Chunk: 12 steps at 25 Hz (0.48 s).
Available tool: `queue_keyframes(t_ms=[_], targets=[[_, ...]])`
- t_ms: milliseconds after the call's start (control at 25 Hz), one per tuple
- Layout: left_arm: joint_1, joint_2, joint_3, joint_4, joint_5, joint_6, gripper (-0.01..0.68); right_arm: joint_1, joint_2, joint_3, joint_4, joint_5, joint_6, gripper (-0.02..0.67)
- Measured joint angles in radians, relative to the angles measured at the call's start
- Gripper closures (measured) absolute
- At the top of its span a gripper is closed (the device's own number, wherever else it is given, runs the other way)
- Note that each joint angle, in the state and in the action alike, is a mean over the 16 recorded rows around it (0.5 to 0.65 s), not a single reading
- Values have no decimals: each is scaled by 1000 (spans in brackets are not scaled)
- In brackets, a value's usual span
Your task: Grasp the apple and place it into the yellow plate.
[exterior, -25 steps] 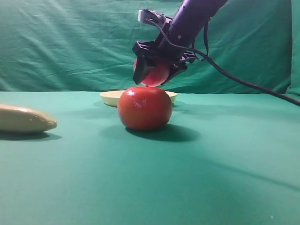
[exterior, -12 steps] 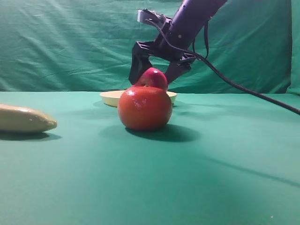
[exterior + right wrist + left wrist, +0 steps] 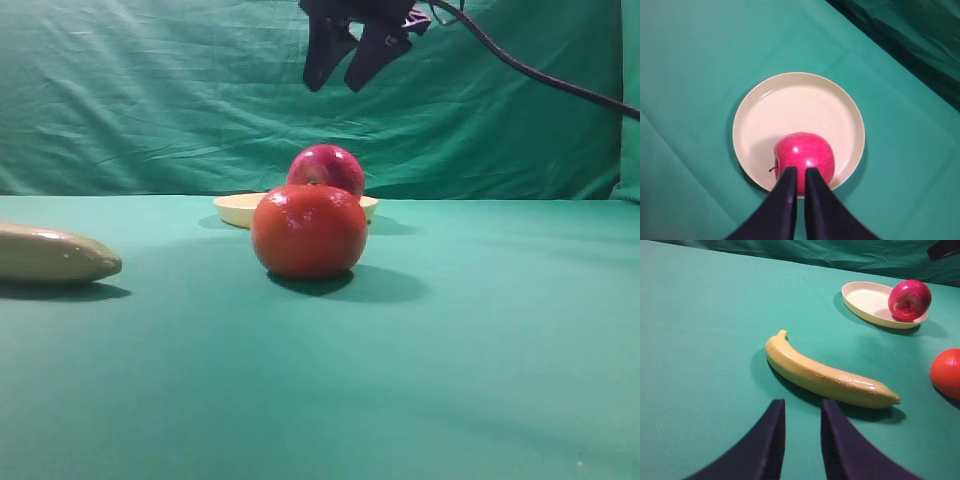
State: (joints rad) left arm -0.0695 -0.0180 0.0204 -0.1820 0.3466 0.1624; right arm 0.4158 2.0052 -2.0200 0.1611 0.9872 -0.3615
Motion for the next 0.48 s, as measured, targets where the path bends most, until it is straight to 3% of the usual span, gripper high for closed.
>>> queue_keyframes(t_ms=[160, 480], targets=[[0, 0, 0, 0, 0, 0, 516, 0, -79, 5, -58, 98, 95, 641], [0, 0, 0, 0, 0, 0, 516, 0, -269, 126, -141, 197, 251, 649]])
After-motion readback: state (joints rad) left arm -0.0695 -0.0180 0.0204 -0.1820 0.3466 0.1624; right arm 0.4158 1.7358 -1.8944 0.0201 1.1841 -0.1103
